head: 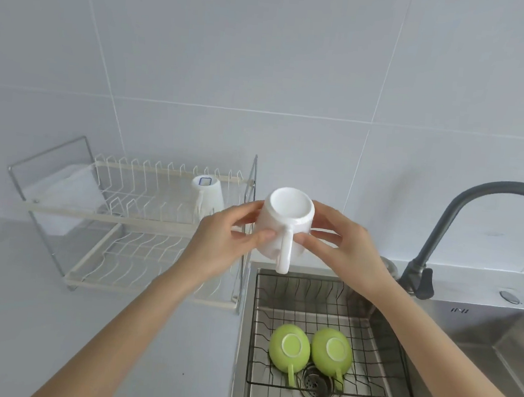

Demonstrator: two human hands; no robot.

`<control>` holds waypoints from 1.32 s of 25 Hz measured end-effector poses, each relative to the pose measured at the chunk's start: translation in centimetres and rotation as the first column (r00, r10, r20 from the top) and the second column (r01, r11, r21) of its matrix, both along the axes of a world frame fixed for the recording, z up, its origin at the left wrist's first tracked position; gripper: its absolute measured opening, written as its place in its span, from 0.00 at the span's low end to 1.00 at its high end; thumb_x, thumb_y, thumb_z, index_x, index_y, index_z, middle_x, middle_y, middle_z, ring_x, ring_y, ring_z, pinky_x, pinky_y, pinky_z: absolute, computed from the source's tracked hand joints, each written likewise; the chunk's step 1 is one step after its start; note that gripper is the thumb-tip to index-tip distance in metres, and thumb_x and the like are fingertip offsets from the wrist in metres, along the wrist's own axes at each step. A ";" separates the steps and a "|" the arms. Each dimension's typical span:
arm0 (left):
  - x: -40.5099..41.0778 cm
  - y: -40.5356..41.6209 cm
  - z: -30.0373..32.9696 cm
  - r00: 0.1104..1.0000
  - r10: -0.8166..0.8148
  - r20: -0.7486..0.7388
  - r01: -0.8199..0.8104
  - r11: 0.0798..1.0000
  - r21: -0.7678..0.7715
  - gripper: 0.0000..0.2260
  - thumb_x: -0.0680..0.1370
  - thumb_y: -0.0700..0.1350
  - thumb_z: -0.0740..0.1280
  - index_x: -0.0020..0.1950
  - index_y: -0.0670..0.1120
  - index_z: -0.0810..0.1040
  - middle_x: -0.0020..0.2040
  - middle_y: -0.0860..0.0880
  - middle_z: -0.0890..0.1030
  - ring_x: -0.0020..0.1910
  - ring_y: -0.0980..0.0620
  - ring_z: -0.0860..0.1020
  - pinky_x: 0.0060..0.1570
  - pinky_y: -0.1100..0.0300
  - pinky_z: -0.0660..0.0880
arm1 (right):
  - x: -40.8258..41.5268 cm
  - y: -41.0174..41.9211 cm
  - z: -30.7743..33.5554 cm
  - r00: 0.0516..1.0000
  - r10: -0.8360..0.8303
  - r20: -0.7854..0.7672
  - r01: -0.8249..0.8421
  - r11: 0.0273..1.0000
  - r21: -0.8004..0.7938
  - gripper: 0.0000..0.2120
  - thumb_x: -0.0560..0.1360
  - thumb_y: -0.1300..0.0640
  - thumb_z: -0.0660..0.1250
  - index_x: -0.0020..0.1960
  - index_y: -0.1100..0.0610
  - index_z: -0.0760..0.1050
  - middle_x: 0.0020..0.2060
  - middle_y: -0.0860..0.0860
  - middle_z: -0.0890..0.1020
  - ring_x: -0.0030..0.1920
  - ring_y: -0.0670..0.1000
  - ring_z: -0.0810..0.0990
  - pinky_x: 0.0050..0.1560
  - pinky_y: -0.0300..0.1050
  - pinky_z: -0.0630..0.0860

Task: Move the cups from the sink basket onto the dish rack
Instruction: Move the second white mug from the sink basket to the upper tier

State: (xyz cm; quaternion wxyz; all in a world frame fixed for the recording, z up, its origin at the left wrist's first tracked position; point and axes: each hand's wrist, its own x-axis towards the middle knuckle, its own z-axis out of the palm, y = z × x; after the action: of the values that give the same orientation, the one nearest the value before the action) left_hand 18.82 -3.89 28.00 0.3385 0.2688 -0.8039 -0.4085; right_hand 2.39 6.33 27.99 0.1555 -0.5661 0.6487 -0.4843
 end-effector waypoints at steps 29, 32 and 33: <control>14.2 -22.9 5.2 0.981 0.077 0.180 -0.053 0.989 -0.138 0.11 0.73 0.46 0.68 0.55 0.53 0.78 0.49 0.62 0.81 0.54 0.57 0.78 0.56 0.63 0.71 | 14.1 -24.0 6.7 0.958 0.069 -0.278 0.000 0.970 0.242 0.22 0.73 0.50 0.67 0.62 0.60 0.70 0.58 0.53 0.80 0.57 0.52 0.79 0.52 0.39 0.72; 14.4 -25.5 3.6 0.973 0.022 0.229 -0.010 0.998 -0.055 0.09 0.73 0.45 0.68 0.49 0.57 0.78 0.39 0.72 0.81 0.50 0.61 0.79 0.55 0.64 0.72 | 14.1 -26.7 5.0 0.955 0.084 -0.283 0.011 0.948 0.318 0.24 0.72 0.48 0.68 0.62 0.60 0.70 0.58 0.53 0.79 0.58 0.53 0.78 0.57 0.44 0.75; 14.3 -26.2 2.9 0.973 0.006 0.229 0.001 1.000 -0.030 0.09 0.73 0.44 0.68 0.52 0.55 0.78 0.42 0.70 0.81 0.50 0.60 0.79 0.56 0.63 0.73 | 14.1 -27.4 4.3 0.955 0.087 -0.284 0.016 0.939 0.342 0.24 0.72 0.47 0.68 0.62 0.60 0.70 0.58 0.54 0.79 0.58 0.54 0.78 0.58 0.47 0.75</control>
State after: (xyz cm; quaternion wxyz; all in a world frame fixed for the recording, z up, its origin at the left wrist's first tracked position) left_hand 33.17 -30.06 30.91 0.2480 0.3100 -0.8432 -0.3624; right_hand 16.47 -21.07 32.32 0.1615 -0.6081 0.7281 -0.2720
